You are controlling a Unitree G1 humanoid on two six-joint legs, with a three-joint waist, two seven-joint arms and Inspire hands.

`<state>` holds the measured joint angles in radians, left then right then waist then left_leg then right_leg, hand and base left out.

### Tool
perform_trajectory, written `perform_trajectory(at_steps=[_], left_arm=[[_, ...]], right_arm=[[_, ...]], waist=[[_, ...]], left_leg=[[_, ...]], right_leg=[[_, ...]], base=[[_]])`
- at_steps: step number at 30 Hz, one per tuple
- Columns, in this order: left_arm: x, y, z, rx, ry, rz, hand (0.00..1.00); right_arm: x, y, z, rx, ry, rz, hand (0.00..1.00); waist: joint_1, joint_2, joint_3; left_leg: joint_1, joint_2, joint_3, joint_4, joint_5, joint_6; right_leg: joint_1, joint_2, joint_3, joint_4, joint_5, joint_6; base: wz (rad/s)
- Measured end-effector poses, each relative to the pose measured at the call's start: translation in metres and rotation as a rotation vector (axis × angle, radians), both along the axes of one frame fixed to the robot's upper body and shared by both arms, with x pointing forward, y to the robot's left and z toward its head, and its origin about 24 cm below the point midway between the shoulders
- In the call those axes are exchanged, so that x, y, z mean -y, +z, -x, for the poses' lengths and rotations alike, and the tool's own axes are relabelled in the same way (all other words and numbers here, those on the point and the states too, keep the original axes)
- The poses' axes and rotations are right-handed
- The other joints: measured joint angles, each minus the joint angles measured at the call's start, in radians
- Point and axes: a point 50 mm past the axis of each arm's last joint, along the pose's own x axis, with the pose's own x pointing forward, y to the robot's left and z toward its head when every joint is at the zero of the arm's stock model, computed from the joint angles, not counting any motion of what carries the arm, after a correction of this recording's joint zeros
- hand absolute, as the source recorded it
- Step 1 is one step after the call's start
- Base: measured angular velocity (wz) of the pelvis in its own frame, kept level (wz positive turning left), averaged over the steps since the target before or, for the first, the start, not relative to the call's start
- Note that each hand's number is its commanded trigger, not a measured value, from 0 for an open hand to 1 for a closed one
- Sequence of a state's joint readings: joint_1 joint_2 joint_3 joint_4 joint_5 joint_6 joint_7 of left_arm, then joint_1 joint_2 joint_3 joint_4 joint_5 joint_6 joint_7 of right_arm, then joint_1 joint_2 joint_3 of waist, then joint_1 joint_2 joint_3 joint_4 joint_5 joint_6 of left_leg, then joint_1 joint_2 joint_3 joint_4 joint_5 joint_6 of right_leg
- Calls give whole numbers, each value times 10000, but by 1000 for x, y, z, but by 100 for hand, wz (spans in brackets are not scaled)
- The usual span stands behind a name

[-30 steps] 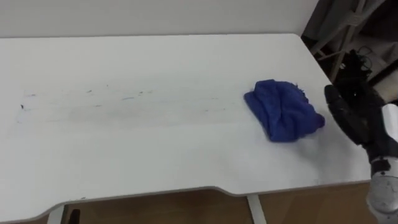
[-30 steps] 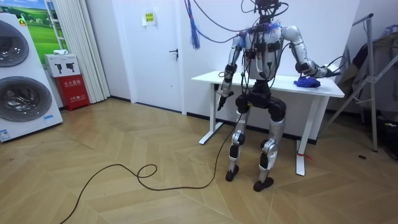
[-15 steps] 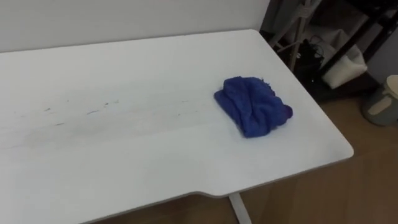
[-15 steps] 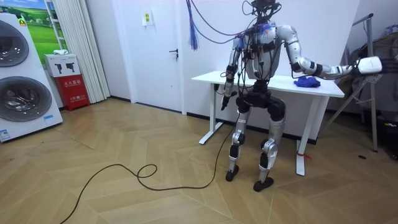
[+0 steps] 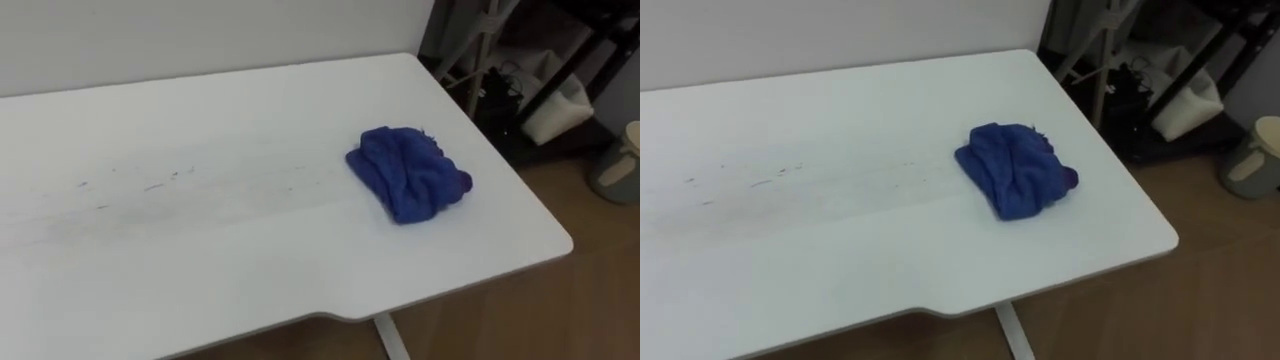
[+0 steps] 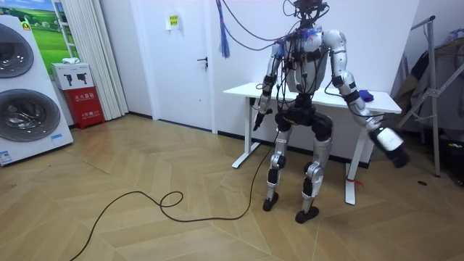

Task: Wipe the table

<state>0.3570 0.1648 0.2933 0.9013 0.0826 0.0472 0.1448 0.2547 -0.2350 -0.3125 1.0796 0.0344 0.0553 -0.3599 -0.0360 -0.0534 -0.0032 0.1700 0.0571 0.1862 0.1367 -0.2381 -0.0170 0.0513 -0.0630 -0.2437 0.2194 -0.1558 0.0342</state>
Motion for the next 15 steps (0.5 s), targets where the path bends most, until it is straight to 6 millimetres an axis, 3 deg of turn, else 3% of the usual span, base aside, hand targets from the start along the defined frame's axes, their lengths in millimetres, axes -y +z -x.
perform_trajectory(at_steps=[3, 5, 6, 9, 12, 15], left_arm=[[8, -6, 1, -431, -363, 209, 0], [20, -12, 4, -676, -333, 441, 0], [25, -13, 2, -764, -605, 541, 0], [34, -16, -6, -820, -1455, 682, 0], [41, -18, -10, -861, -1913, 782, 0], [44, -18, -12, -874, -2146, 792, 0]], right_arm=[[-30, -16, -1, -655, 1089, -1302, 0], [-50, -23, -12, -589, 1636, -1986, 0], [-58, -26, -18, -601, 2124, -2196, 0], [-74, -29, -39, -444, 3482, -2620, 0], [-84, -29, -63, -229, 5056, -2866, 0], [-93, -28, -74, -41, 6019, -3175, 0]], waist=[[183, 98, -6], [272, 252, -27], [385, 297, 4], [628, 440, 4], [938, 529, 55], [995, 537, 70]], left_leg=[[-14, -3, -24, 65, -5, 7], [-28, -3, -45, 67, -11, 12], [-57, -6, -100, 71, -14, 18], [-216, -12, -291, 81, -14, 18], [-343, -2, -438, 143, -13, 16], [-528, -12, -723, 203, -11, 14]], right_leg=[[11, -5, -38, -28, 3, 5], [60, 13, -42, -135, 28, 31], [68, 17, -64, -168, 43, 35], [49, 36, -168, -311, 57, 46], [46, 39, -314, -359, 74, 42], [79, 14, -529, -452, 73, 44]], base=[[1], [2], [7], [15], [12], [34]])
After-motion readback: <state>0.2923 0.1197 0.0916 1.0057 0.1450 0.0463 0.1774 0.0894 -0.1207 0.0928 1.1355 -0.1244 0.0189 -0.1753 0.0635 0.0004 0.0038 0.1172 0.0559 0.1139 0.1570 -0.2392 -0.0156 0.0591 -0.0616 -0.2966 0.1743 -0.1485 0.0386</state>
